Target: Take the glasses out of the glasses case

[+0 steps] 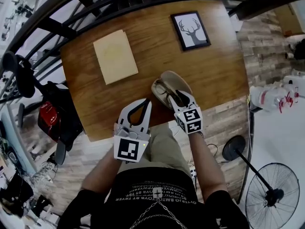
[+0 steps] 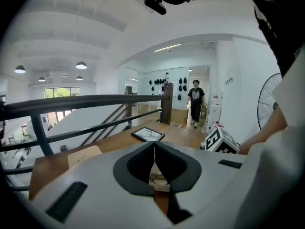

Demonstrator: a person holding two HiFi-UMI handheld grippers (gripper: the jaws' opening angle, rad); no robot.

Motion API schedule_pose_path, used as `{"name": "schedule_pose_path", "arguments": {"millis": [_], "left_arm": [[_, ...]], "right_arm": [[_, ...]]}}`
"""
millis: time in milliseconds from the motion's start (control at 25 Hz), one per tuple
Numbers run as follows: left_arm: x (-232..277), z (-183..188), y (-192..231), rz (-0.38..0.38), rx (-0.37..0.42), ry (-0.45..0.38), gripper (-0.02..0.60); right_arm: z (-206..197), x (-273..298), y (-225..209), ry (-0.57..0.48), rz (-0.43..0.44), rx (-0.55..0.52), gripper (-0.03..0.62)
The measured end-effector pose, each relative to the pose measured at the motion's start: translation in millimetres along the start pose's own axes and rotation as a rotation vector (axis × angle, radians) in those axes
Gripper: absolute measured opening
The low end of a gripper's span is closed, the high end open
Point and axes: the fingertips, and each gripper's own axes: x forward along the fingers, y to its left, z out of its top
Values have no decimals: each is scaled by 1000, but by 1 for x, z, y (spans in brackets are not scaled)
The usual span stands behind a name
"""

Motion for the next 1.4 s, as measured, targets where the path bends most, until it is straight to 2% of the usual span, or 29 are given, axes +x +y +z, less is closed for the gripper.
{"name": "schedule_pose_path", "arguments": {"millis": [160,280,360,600,800,1080,1400], "left_arm": [[0,-2,-1,3,3,4,29],[-3,-1,-3,-7,-5,3,28],[-8,2,0,-3,-14,-5,29],[-28,14,4,10,-15,-21,29],[-48,27,11,22,-9,-42,29],[-79,34,9,21,5,-58,29],[-111,28,7,22,26,-38,29]], "right_arm": [[-8,10,-3,58,-19,-14,122],[-16,13,-7,100,-63,-4,78],[-16,15,-9,114,-85,-37,52],[-19,14,-7,156,-87,-79,37],[-2,-3,-9,86,-141,-80,34],[14,-28,-1,16,-162,-51,35],[21,-50,8,-66,-197,-1,35]]}}
